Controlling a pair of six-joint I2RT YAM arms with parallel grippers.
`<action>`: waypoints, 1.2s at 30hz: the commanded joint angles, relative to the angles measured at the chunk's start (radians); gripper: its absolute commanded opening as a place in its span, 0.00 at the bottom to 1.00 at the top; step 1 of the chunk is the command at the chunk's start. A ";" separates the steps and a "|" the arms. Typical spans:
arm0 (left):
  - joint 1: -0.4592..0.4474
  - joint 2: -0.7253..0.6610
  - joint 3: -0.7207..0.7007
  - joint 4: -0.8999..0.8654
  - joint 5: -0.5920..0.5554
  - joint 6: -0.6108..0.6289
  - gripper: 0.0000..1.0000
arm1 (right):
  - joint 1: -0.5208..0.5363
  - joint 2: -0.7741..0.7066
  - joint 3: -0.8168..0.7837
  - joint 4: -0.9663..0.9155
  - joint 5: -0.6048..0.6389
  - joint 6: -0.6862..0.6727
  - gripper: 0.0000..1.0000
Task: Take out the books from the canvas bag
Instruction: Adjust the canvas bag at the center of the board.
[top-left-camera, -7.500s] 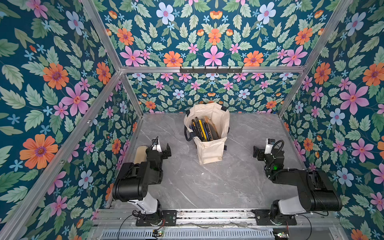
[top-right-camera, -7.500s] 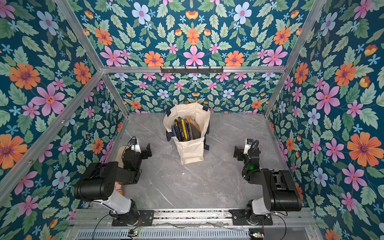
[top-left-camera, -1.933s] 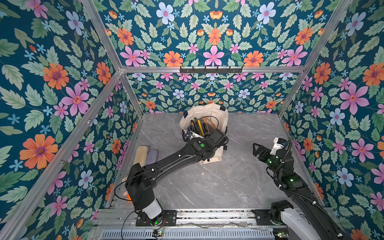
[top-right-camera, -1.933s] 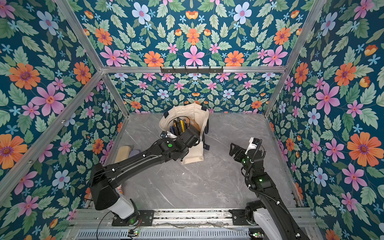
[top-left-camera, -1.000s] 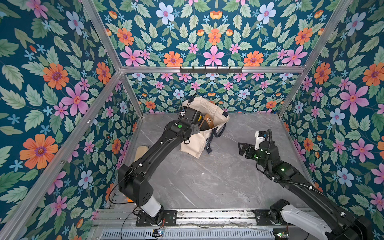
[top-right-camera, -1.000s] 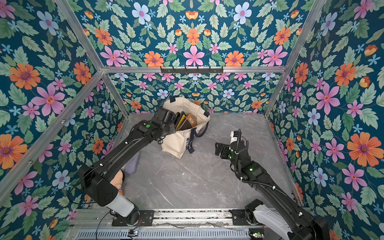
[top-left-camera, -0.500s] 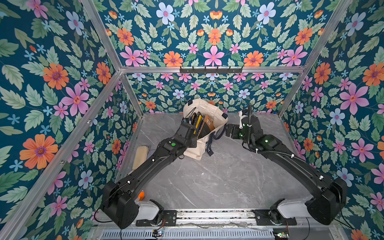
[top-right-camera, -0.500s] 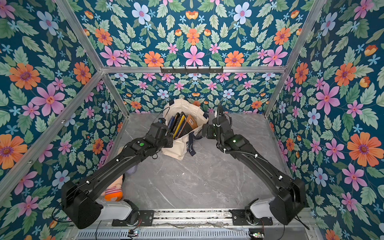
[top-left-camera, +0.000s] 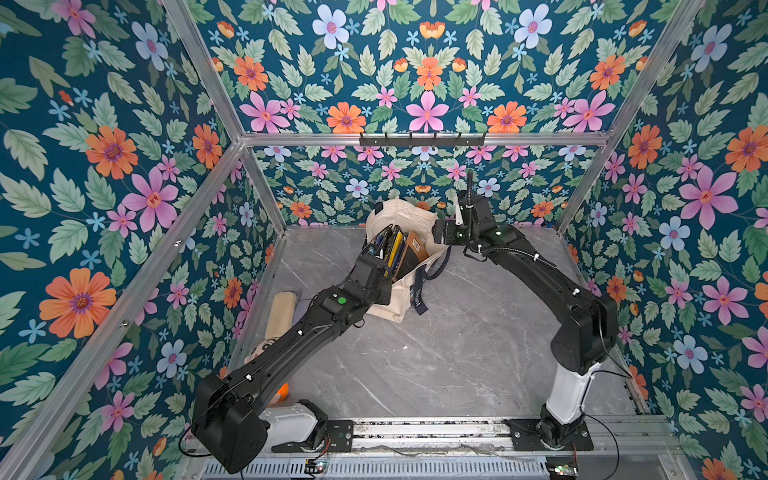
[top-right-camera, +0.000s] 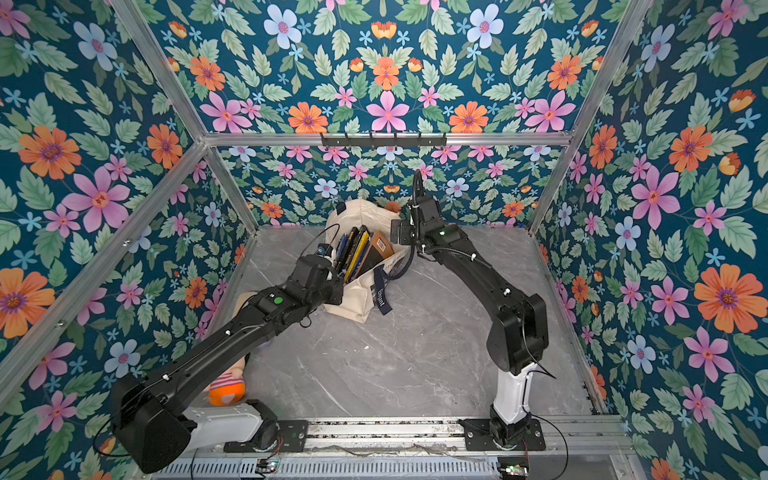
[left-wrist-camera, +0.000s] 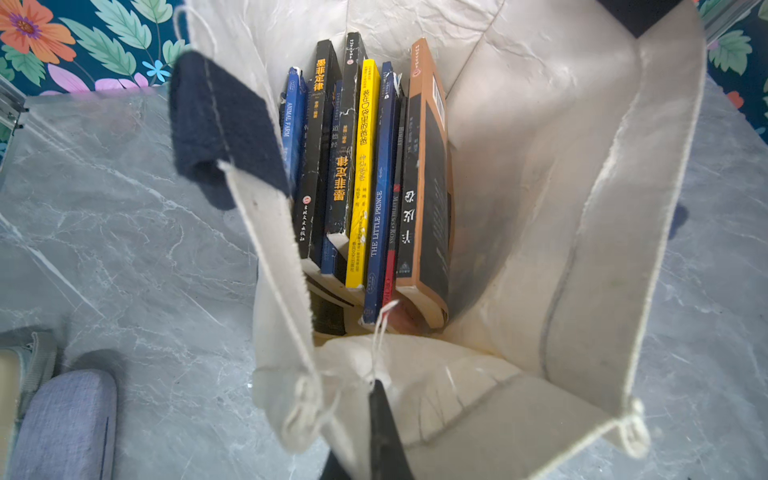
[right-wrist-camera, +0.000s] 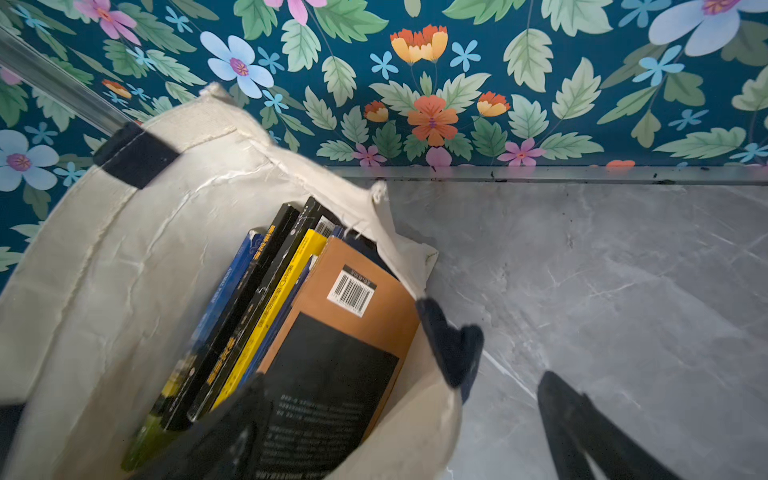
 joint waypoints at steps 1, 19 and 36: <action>-0.002 0.000 0.009 0.002 0.002 0.030 0.00 | 0.003 0.072 0.090 -0.090 -0.030 -0.029 0.99; -0.004 0.083 0.078 0.020 -0.127 0.040 0.00 | -0.008 0.159 0.215 -0.249 0.067 -0.012 0.00; -0.025 0.068 0.010 0.172 -0.103 0.000 0.00 | 0.036 -0.607 -1.019 0.296 0.244 0.358 0.00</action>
